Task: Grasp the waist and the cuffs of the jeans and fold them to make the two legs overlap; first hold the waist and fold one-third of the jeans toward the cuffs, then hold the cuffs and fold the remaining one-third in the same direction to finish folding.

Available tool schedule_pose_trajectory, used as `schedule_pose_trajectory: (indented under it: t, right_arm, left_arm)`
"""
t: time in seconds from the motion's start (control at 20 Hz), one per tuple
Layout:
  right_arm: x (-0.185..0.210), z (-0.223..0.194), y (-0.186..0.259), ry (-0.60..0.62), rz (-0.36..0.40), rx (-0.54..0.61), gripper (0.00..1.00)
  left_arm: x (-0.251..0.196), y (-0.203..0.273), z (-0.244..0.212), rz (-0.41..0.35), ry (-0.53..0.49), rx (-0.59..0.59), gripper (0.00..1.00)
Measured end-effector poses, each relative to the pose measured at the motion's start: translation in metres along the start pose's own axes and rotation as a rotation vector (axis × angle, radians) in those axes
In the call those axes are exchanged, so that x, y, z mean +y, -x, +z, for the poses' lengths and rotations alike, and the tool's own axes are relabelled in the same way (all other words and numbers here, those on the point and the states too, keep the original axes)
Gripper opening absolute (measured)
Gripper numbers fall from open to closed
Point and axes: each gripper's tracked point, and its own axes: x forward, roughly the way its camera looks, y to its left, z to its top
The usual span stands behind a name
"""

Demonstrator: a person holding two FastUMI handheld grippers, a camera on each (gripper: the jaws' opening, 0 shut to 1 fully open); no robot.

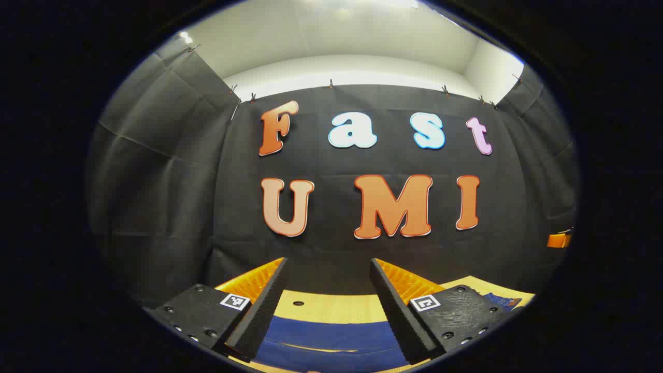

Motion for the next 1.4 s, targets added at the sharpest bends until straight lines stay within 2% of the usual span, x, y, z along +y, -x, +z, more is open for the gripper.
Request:
schedule_pose_trajectory:
  t: [0.1,0.2,0.25,0.35,0.4,0.45,0.5,0.55,0.6,0.65,0.8,0.9,0.95,1.05,1.2,1.3,1.4]
  right_arm:
    - [-0.005,0.003,-0.032,-0.015,0.042,0.025,1.00]
    - [-0.009,0.007,-0.056,0.039,0.071,0.040,0.97]
    - [-0.006,0.011,-0.067,0.066,0.092,0.033,1.00]
    - [-0.005,0.012,-0.090,0.100,0.101,0.034,1.00]
    - [-0.003,0.005,-0.097,0.107,0.106,0.050,0.97]
    - [0.001,0.001,-0.102,0.118,0.109,0.058,1.00]
    - [0.004,-0.002,-0.107,0.134,0.098,0.058,0.96]
    - [0.006,-0.004,-0.109,0.150,0.079,0.057,0.97]
    - [0.008,-0.008,-0.108,0.159,0.056,0.054,1.00]
    - [0.014,-0.009,-0.107,0.155,0.035,0.047,0.97]
    - [0.030,-0.020,-0.102,0.168,-0.019,0.048,0.97]
    - [0.039,-0.028,-0.100,0.220,-0.036,0.046,0.97]
    - [0.041,-0.032,-0.099,0.247,-0.044,0.057,1.00]
    - [0.046,-0.038,-0.096,0.303,-0.034,0.073,0.97]
    - [0.045,-0.043,-0.100,0.329,-0.024,0.082,0.97]
    - [0.043,-0.050,-0.105,0.290,-0.022,0.101,0.97]
    - [0.042,-0.050,-0.105,0.252,-0.022,0.102,0.97]
  left_arm:
    - [0.011,-0.006,0.000,0.065,0.024,0.011,0.94]
    - [0.013,-0.008,0.004,0.127,0.025,0.011,0.94]
    - [0.012,-0.008,0.009,0.146,0.019,-0.001,0.97]
    - [0.015,-0.008,0.009,0.179,-0.009,-0.003,0.94]
    - [0.016,-0.008,0.008,0.180,-0.005,0.008,0.94]
    - [0.013,-0.008,0.009,0.161,0.014,0.007,0.97]
    - [0.014,-0.010,0.013,0.136,0.015,-0.007,0.94]
    - [0.027,-0.012,0.012,0.130,-0.015,-0.016,0.96]
    - [0.046,-0.017,0.011,0.133,-0.064,-0.014,0.94]
    - [0.063,-0.023,0.006,0.125,-0.107,-0.005,0.95]
    - [0.088,-0.040,-0.009,0.073,-0.106,0.038,0.96]
    - [0.115,-0.047,-0.018,0.083,-0.097,0.039,0.96]
    - [0.127,-0.049,-0.026,0.097,-0.100,0.056,0.96]
    - [0.145,-0.051,-0.036,0.134,-0.114,0.083,0.96]
    - [0.149,-0.054,-0.032,0.127,-0.221,0.074,0.96]
    - [0.146,-0.055,-0.034,0.108,-0.301,0.082,0.96]
    - [0.142,-0.055,-0.048,0.075,-0.378,0.122,1.00]
